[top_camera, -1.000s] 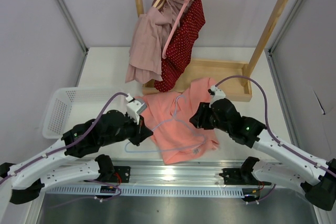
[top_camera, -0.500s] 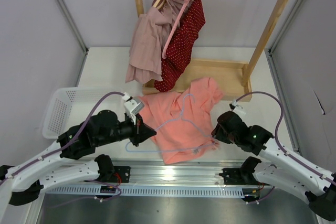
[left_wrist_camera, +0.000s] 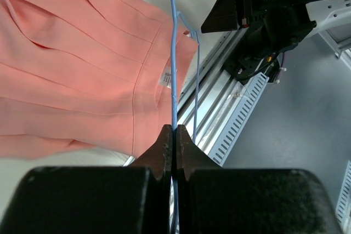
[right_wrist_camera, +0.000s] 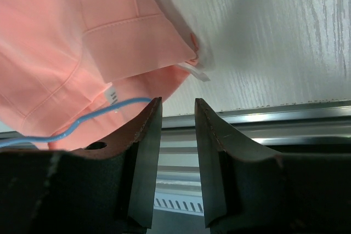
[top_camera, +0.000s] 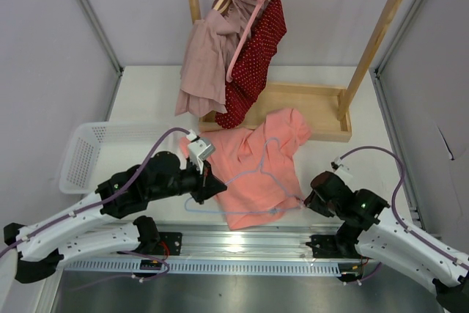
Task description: Place the skirt on the hanger
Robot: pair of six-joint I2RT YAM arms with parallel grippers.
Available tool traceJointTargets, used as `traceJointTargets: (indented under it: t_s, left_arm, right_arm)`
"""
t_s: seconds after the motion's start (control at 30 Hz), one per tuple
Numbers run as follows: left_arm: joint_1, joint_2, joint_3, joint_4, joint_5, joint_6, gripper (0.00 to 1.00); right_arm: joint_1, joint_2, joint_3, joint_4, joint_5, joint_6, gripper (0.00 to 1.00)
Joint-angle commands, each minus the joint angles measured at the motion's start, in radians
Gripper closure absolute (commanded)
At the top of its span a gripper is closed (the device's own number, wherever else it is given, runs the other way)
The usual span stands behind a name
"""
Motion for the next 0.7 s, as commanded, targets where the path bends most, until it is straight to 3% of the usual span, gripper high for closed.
traceJointTargets:
  t_s: [0.0,0.3,0.67]
  left_arm:
    - [-0.005,0.012,-0.014,0.081,-0.021,-0.002,1.0]
    - [-0.017,0.047,0.017,0.012,-0.126,-0.003,1.0]
    - [-0.019,0.045,0.015,-0.002,-0.139,-0.011,1.0]
  right_arm:
    - [0.012,0.0,-0.029,0.014,0.013,0.035,0.64]
    - [0.01,0.023,-0.107,0.11,0.007,0.0,0.64]
    - [0.012,0.052,-0.147,0.242,0.039,-0.052,0.66]
